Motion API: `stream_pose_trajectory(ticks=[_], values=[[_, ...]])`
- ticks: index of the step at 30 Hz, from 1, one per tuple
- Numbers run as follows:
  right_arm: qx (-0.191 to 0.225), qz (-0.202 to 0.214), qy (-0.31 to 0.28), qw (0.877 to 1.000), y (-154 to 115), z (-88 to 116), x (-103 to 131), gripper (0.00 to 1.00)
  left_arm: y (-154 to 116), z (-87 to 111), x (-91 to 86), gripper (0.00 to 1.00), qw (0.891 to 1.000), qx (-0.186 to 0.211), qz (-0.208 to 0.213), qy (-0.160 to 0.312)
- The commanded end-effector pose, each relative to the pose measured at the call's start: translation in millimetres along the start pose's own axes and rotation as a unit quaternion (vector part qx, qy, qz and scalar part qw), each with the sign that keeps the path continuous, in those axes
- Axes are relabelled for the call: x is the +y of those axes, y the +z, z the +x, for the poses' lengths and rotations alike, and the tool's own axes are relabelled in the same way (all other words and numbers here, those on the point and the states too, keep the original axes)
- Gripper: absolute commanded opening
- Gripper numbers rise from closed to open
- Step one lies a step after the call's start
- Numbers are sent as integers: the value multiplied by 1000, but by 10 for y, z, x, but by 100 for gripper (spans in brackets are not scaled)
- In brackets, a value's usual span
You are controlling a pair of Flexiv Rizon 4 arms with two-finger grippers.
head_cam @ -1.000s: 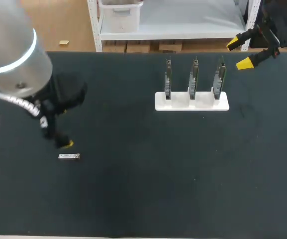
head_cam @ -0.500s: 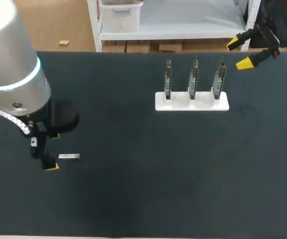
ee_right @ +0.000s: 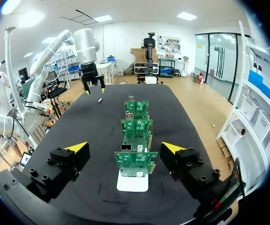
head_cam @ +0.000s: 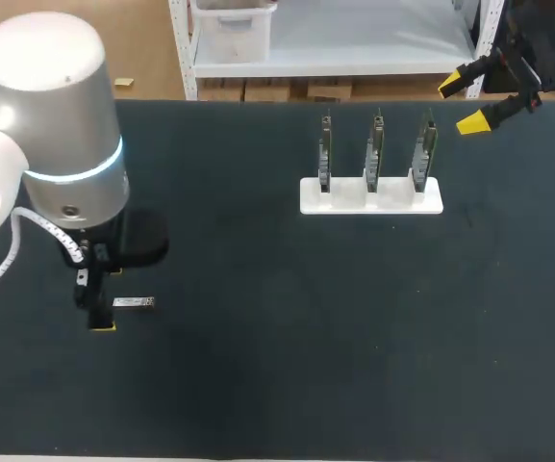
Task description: Pick up the optical module with the left hand, and insert it into the network port with the right hand.
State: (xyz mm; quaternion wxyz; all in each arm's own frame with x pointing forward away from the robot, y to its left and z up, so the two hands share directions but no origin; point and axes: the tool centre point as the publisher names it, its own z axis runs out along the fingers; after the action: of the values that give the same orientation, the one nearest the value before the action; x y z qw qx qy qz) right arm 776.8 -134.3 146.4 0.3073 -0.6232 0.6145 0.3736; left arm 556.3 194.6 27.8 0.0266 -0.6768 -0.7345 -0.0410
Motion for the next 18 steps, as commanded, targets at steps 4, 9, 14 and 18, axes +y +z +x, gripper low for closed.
stream_pose_trajectory(ticks=[4, 9, 14, 18], values=[[0, 1, 0, 1000, 1, -4, 3, 100, 115, -14, 77, 100, 1000, -7, -16, -8], [0, 1, 0, 1000, 1, -4, 3, 100, 164, -44, 99, 100, 999, -8, -30, -10], [0, 1, 0, 1000, 1, -4, 3, 100, 234, -66, 104, 100, 1000, -13, -24, -8], [0, 1, 0, 1000, 1, -4, 3, 100, 273, -66, 120, 100, 1000, -16, -20, -8]])
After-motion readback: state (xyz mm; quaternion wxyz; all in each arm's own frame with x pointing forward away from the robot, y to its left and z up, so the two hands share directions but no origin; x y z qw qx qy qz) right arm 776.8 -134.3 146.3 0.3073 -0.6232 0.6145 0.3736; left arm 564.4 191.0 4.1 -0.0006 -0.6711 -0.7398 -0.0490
